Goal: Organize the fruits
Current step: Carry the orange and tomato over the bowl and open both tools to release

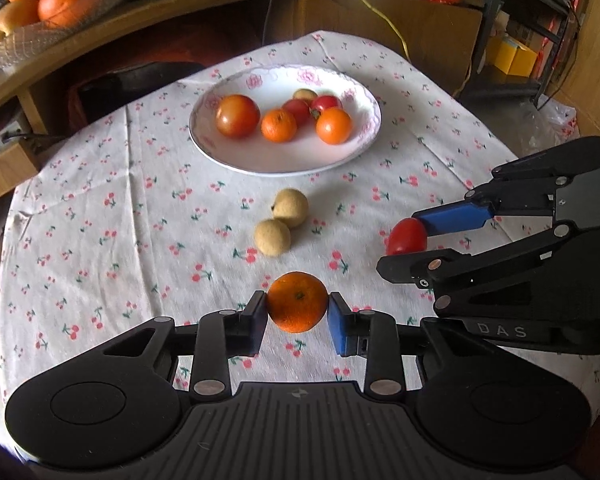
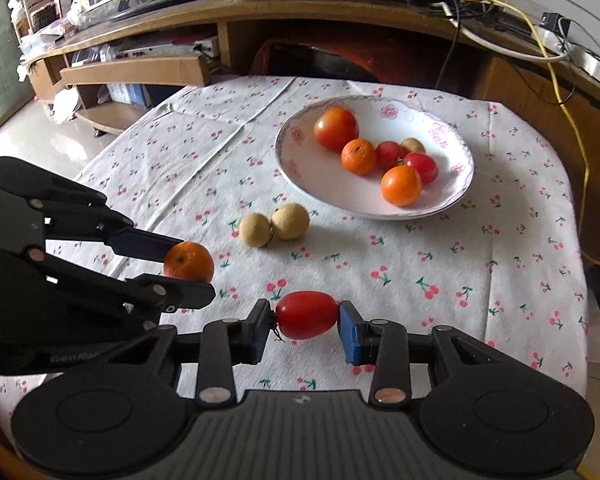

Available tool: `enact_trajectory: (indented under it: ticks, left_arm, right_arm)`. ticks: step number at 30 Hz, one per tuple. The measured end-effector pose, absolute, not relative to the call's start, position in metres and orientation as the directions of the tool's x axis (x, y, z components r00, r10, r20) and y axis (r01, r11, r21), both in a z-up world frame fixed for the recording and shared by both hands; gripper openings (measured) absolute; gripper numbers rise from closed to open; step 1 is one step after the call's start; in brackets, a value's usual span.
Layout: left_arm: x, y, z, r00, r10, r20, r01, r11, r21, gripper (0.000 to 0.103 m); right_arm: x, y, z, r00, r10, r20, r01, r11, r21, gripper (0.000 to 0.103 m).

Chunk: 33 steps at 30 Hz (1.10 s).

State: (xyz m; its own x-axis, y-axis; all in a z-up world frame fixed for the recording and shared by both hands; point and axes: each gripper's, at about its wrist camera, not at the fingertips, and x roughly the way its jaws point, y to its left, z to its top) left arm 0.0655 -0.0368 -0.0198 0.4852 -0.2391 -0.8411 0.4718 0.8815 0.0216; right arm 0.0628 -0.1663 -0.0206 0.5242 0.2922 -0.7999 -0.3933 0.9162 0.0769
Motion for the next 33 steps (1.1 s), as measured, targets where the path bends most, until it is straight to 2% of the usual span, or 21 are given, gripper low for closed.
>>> enact_trajectory:
  ticks: [33]
  left_arm:
    - [0.080, -0.045, 0.011, 0.589, -0.219, -0.778, 0.432, 0.899, 0.074, 0.038]
  right_arm:
    - [0.076, -0.176, 0.007, 0.620, 0.265, -0.739, -0.317, 0.946, 0.074, 0.037]
